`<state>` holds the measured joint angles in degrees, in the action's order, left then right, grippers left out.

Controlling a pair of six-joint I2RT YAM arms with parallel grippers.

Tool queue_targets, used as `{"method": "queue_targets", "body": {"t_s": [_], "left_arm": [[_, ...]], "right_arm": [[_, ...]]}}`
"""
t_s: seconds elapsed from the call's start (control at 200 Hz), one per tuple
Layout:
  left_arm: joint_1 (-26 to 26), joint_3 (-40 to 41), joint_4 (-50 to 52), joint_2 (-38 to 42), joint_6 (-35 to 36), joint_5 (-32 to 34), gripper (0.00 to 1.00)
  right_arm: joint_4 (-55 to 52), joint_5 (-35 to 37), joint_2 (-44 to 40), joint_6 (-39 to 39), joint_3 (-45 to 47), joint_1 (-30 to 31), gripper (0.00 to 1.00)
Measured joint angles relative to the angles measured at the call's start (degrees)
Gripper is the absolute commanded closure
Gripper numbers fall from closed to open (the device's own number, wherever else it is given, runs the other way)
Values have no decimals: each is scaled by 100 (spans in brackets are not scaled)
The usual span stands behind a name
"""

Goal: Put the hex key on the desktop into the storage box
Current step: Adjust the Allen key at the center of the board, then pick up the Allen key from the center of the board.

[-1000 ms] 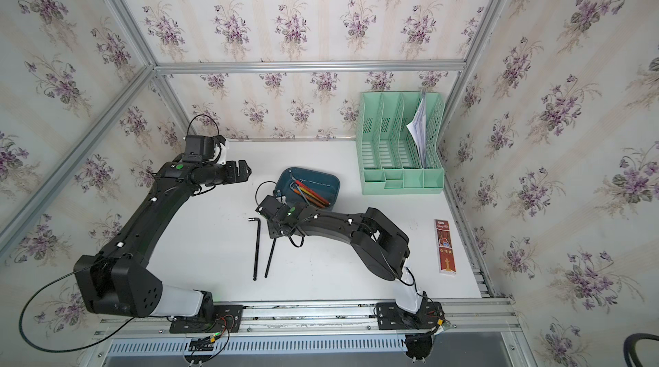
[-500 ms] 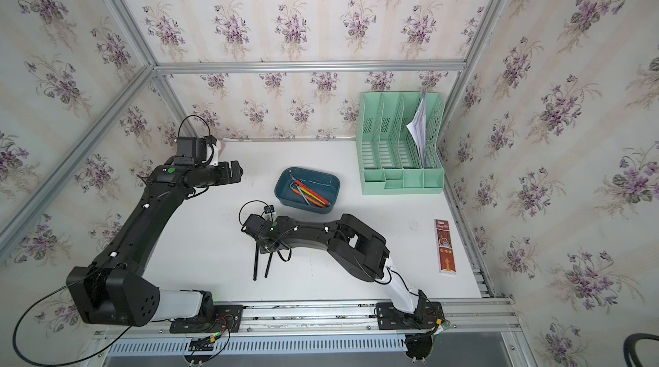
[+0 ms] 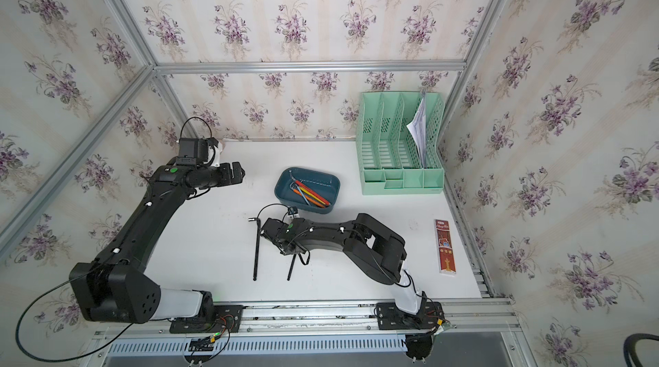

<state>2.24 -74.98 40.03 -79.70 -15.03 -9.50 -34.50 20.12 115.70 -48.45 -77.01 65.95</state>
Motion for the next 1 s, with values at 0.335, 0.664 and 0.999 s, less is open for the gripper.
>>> {"method": "queue_targets", "body": {"t_s": [0.335,0.664,0.999], "left_arm": [[0,15,7,52,2,9,1],[0,17,35,162,7,61,1],[0,31,4,160,7,46,1]], "right_arm": [[-417,-660,256,-118,-525,-105,57],[-448,-798,461,-105,-599,-98,63],[-68,-723,378,247,-380,-334,68]]}}
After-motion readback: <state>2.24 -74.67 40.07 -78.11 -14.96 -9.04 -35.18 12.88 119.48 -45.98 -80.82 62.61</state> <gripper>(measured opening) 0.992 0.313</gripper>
